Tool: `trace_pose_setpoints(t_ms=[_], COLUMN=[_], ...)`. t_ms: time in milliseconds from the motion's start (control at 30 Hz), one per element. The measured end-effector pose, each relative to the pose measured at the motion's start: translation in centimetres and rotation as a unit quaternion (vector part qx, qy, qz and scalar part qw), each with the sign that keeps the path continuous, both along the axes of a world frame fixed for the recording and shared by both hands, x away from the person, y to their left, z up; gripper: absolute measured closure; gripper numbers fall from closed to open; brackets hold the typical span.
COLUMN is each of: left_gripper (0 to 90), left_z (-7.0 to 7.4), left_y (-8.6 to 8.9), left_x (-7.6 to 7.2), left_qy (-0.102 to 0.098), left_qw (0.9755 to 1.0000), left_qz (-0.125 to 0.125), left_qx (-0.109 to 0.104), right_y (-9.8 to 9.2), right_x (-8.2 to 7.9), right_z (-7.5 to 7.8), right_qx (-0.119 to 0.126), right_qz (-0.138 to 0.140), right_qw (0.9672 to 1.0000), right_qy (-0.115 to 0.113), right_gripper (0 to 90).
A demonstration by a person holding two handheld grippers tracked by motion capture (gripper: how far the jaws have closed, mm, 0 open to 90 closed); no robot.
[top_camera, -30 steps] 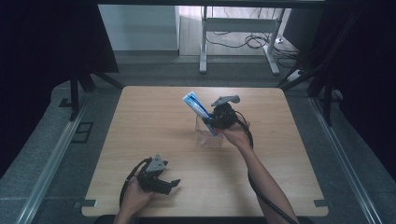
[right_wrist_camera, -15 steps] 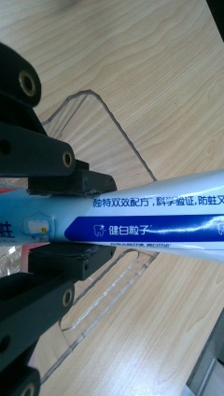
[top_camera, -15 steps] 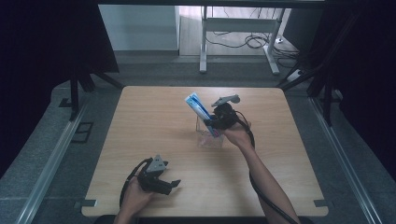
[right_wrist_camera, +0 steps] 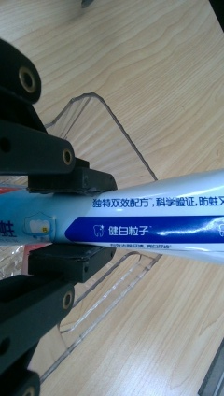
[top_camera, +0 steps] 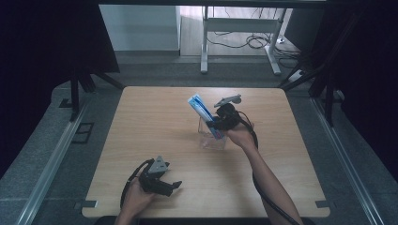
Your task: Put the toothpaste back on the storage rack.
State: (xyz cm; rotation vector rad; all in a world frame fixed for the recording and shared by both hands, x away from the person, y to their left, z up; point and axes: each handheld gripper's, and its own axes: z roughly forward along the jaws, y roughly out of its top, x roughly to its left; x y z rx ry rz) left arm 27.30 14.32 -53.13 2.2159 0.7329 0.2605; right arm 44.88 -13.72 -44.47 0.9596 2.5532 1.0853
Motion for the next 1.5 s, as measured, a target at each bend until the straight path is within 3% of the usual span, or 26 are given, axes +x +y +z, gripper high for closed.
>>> trace_pose_setpoints(t_ms=[467,1133,1500], left_gripper=[13.1,13.1,13.1], left_z=[-0.1,-0.1,-0.1], left_y=[-0.2,-0.3,-0.3], left_x=[0.0,0.0,0.0], left_qy=[0.000,0.000,0.000], left_qw=[1.0000,1.0000,1.0000], left_qz=[-0.002,-0.004,-0.002], left_qx=[0.003,0.005,0.004], right_y=[0.0,-0.4,-1.1], right_x=[-0.5,-1.4,-2.5], right_z=[0.0,0.9,1.8], right_qx=[-0.021,0.000,0.007], right_qz=[0.013,0.023,0.028], right_qw=[0.9997,0.9996,0.9993], right_qy=[0.008,-0.017,-0.025], right_gripper=[63.4,46.3,31.6])
